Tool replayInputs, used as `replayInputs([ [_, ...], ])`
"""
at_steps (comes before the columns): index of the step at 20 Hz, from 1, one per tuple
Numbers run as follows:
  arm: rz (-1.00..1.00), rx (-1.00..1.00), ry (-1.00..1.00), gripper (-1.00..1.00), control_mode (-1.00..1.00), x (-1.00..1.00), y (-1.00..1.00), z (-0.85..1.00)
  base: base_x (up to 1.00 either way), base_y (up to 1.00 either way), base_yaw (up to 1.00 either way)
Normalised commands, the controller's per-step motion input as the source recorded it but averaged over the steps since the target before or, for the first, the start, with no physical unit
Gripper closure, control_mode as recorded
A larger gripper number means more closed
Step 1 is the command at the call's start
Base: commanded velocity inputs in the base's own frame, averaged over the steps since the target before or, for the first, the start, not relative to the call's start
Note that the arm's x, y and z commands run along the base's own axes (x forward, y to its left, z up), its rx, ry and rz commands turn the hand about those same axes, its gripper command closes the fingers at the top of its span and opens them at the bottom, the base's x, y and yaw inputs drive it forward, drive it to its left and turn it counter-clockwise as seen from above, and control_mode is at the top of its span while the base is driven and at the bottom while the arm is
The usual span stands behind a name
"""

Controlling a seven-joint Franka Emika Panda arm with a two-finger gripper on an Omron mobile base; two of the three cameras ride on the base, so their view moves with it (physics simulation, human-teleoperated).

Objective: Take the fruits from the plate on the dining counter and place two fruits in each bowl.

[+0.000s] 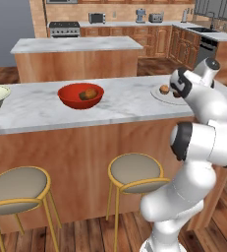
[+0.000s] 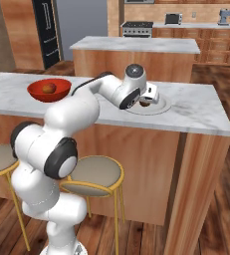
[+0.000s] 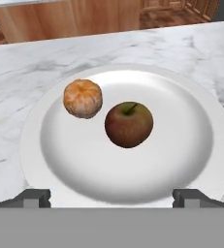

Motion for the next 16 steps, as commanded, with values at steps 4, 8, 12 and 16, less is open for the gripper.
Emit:
replayInputs([
  [4, 0.00, 0.00, 0.00, -1.00, -1.00, 0.17, -0.09, -0.06, 0.00, 0.00, 0.00],
  [8, 0.00, 0.00, 0.00, -1.00, -1.00, 0.06, -0.15, 0.00, 0.00, 0.00, 0.00],
  [12, 0.00, 0.00, 0.00, -1.00, -1.00, 0.15, -0.11, 0.00, 0.00, 0.00, 0.00],
  [16, 0.00, 0.00, 0.00, -1.00, -1.00, 0.12, -0.02, -0.08, 0.00, 0.00, 0.00],
])
